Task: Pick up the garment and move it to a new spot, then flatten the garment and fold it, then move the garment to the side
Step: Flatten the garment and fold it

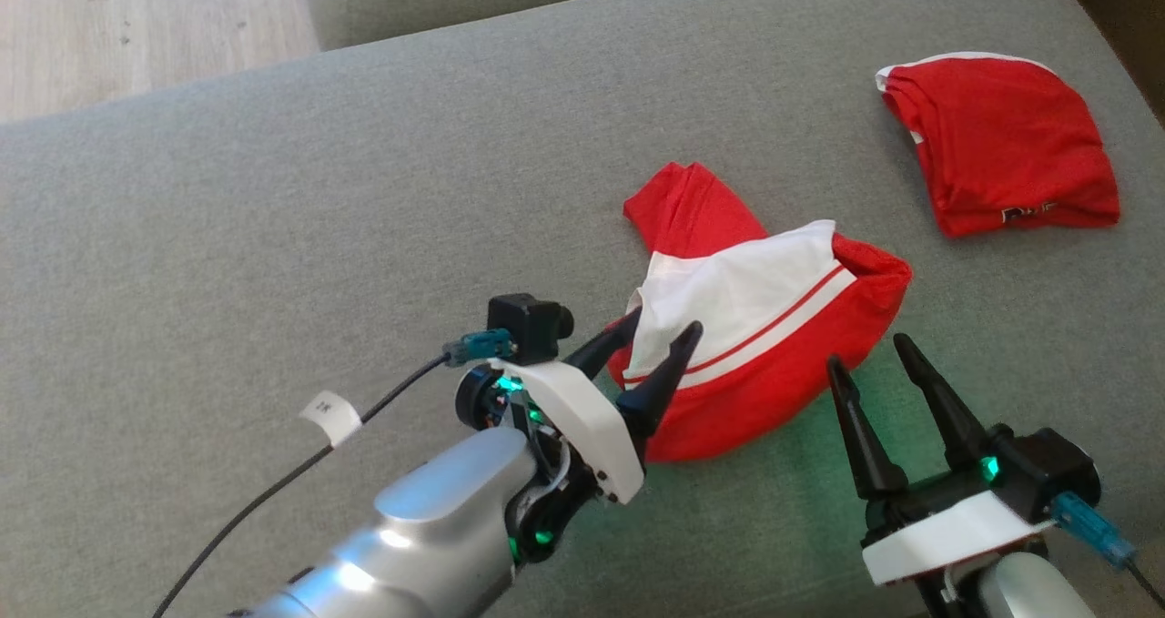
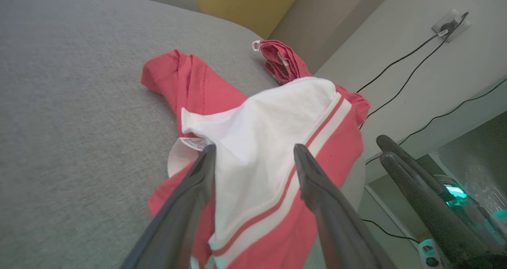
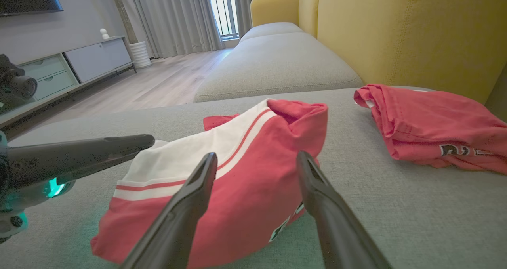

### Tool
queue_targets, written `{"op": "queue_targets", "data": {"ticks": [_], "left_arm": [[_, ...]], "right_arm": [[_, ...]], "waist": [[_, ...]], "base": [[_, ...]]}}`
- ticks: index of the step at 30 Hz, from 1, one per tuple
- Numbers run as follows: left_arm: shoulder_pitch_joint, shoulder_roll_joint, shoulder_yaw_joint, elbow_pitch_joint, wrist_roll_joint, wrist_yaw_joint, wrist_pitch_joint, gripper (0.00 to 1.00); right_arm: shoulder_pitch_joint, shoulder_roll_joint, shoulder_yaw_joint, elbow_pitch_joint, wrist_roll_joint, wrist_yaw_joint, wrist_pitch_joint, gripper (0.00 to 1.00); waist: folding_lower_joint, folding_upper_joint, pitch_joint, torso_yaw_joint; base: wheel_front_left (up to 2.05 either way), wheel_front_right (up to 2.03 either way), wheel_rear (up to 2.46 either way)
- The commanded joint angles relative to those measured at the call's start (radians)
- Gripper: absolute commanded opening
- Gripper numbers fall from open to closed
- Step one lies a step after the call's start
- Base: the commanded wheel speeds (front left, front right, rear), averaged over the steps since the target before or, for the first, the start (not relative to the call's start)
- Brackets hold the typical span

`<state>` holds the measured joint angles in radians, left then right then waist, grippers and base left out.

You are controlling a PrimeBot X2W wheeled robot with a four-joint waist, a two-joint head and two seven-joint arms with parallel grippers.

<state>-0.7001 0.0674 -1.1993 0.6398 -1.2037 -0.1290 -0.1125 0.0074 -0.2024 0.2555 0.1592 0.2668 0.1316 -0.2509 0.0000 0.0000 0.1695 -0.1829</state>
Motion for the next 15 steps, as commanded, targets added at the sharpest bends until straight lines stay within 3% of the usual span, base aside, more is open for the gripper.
{"op": "queue_targets", "data": {"ticks": [1,6,7,8,9,15], "left_arm": [[-0.042,-0.007,0.024,-0.023,-0.004,0.002,0.002,1.0],[-0.046,-0.011,0.006,-0.01,0.0,0.001,0.007,1.0],[-0.046,-0.011,0.006,-0.008,0.003,0.001,-0.004,0.65],[-0.046,-0.012,0.007,-0.008,0.005,0.001,-0.016,0.15],[-0.047,-0.012,0.006,-0.008,0.006,0.001,-0.025,0.0],[-0.073,-0.015,-0.007,-0.028,0.015,-0.001,-0.065,0.0]], "right_arm": [[-0.018,-0.02,0.017,-0.028,-0.004,-0.001,-0.011,1.0],[-0.015,-0.022,0.016,-0.027,-0.001,-0.001,-0.011,1.0],[-0.014,-0.022,0.016,-0.026,-0.001,-0.001,-0.011,1.0],[-0.013,-0.021,0.016,-0.026,-0.001,-0.001,-0.011,1.0],[-0.013,-0.02,0.017,-0.024,-0.002,-0.001,-0.011,1.0],[-0.015,-0.011,0.032,-0.02,0.002,-0.001,-0.011,1.0]], "waist": [[0.0,0.0,0.0,-0.002],[0.0,0.0,-0.003,-0.009],[0.0,0.0,-0.005,-0.01],[0.0,0.0,-0.006,-0.011],[0.0,0.0,-0.01,-0.012],[0.0,0.0,-0.037,-0.038]], "base": [[0.0,0.0,0.0],[0.0,0.0,0.0],[0.0,0.0,0.0],[0.0,0.0,0.0],[0.0,0.0,0.0],[0.0,0.0,0.0]]}}
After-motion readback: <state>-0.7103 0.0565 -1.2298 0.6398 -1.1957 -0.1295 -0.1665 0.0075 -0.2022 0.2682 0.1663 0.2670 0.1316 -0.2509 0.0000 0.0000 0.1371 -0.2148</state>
